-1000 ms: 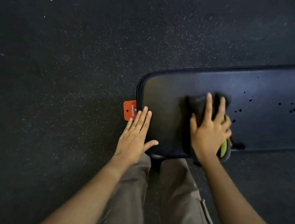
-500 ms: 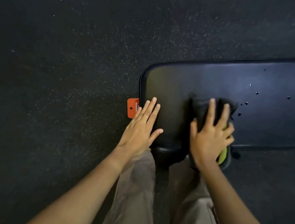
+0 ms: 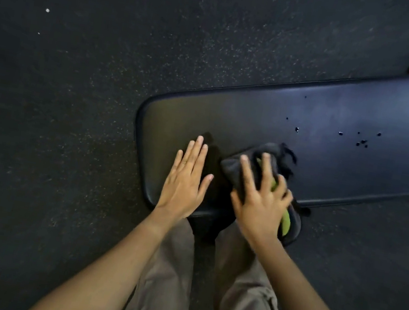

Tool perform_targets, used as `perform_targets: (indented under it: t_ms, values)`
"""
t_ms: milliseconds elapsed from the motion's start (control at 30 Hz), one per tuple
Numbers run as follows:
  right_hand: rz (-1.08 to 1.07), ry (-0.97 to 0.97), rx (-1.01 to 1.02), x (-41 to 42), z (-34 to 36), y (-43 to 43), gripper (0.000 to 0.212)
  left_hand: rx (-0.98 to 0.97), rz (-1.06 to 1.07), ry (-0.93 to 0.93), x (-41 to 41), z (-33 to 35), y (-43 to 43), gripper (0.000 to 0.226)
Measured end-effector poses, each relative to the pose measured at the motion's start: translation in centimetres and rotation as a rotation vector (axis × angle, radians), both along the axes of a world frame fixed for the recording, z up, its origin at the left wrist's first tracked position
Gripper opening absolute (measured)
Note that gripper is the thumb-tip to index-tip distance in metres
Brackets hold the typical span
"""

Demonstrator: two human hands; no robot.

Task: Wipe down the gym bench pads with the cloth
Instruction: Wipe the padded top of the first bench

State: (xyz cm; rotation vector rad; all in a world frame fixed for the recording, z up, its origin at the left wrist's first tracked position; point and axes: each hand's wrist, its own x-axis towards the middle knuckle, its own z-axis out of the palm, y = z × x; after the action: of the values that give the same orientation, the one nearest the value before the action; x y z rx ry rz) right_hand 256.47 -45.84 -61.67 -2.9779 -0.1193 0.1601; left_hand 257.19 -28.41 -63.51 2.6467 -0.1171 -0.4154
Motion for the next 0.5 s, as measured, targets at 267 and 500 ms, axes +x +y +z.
perform_targets:
  t_ms: [267, 500]
  values:
    - [-0.204, 0.041, 0.009, 8.6, 0.3, -7.5, 0.072, 0.027, -0.009, -0.035, 1.0, -0.3, -4.3, 0.063]
    - [0.077, 0.02, 0.026, 4.7, 0.2, -5.5, 0.073, 0.179, 0.041, -0.046, 2.9, -1.1, -7.8, 0.065]
